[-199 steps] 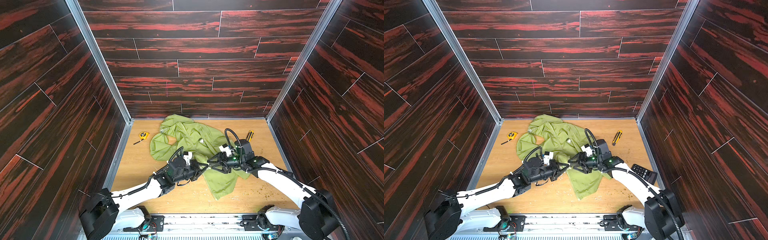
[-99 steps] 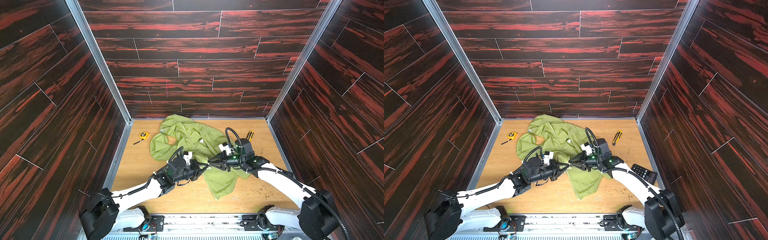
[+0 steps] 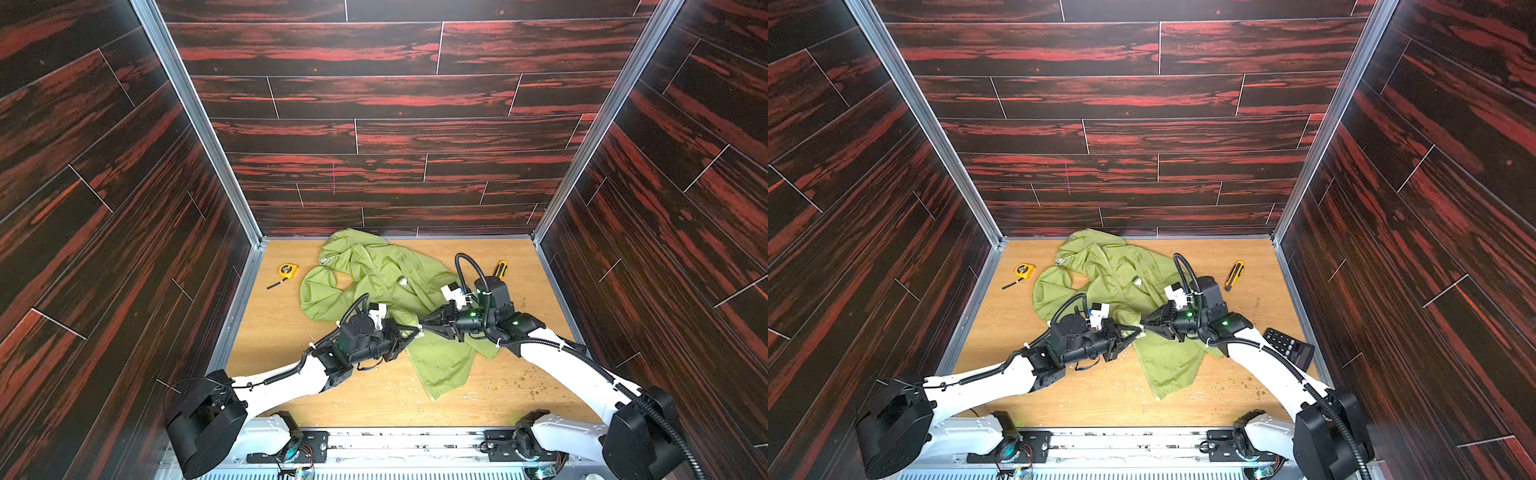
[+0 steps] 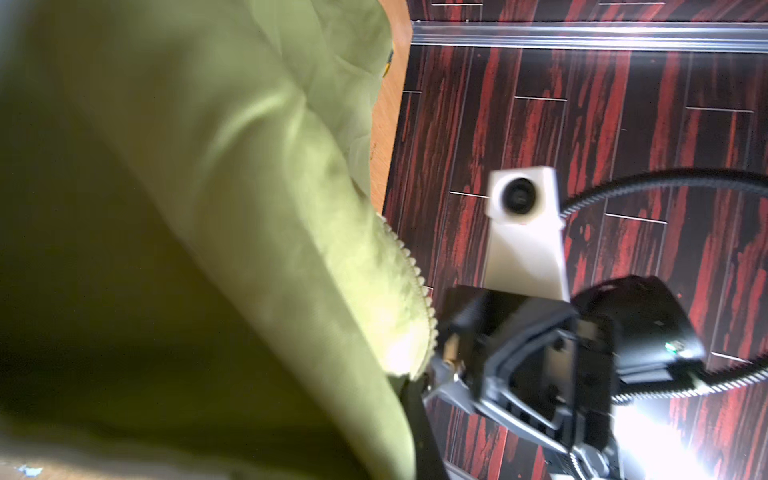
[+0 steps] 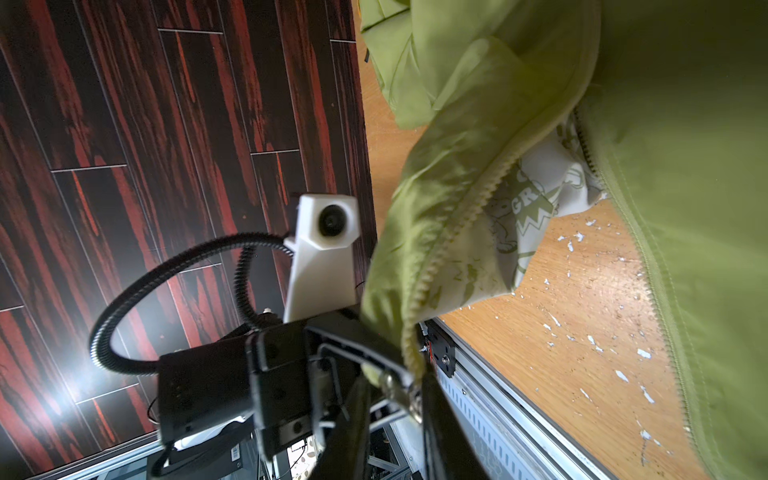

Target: Zip up the jacket

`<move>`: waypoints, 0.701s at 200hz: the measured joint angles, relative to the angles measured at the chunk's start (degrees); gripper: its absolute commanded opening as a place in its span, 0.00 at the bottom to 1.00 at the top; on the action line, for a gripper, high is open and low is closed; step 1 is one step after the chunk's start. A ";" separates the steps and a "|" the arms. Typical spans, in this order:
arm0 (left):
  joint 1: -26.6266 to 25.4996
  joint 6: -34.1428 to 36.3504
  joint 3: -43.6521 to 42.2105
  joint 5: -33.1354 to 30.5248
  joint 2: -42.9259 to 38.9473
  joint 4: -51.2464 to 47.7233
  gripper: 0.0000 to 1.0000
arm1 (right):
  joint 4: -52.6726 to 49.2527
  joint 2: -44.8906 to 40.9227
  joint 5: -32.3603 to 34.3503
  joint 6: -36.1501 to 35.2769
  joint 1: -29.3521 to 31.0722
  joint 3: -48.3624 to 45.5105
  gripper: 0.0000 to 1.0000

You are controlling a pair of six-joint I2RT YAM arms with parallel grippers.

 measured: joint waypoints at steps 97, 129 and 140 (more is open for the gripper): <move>0.31 -0.13 0.92 0.74 1.55 0.37 0.00 | -1.79 0.55 -2.01 -2.38 -0.09 1.75 0.30; 0.63 2.03 0.52 -1.60 -1.90 -1.90 0.00 | -7.87 0.17 -0.13 -4.90 -2.03 2.73 0.37; 0.76 3.19 0.11 -3.04 -4.13 -4.22 0.00 | -11.47 -0.07 1.46 -6.19 -2.40 3.54 0.38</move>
